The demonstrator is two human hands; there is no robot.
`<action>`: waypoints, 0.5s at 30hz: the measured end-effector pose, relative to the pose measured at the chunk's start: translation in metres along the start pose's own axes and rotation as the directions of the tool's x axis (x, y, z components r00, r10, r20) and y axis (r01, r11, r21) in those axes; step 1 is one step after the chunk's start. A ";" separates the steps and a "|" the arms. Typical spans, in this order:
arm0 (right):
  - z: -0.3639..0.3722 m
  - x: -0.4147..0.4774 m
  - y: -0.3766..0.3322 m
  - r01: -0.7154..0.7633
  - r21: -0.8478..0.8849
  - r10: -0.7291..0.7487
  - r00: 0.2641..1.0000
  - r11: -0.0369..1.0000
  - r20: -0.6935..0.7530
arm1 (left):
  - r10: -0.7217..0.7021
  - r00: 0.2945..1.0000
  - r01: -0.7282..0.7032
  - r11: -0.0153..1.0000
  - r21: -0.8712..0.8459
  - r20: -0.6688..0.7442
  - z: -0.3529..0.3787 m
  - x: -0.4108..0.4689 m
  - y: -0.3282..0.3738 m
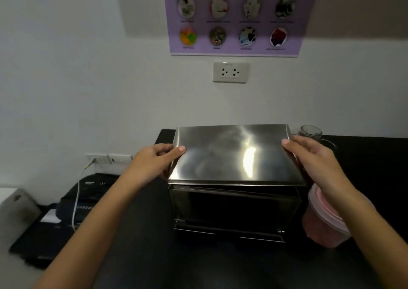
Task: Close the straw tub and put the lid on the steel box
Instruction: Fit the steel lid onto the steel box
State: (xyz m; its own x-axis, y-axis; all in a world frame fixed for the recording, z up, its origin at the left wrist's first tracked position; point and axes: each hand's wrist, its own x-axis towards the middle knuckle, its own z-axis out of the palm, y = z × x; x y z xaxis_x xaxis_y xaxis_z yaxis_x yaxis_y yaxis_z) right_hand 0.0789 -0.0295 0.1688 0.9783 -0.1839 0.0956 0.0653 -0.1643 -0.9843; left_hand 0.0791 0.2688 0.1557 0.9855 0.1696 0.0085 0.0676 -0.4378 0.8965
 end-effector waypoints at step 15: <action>0.000 0.022 0.035 -0.093 -0.143 0.093 0.996 0.985 -0.006 | -0.027 0.996 0.002 0.964 0.267 0.090 0.012 0.005 -0.001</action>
State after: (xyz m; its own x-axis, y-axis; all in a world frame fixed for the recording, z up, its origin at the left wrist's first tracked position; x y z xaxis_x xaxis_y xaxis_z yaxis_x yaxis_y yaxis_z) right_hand 0.1023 -0.0391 0.1367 0.9789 -0.2041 0.0044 -0.0547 -0.2829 -0.9576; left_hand 0.0860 0.2595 0.1492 0.9933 0.1010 -0.0556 0.1086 -0.6573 0.7458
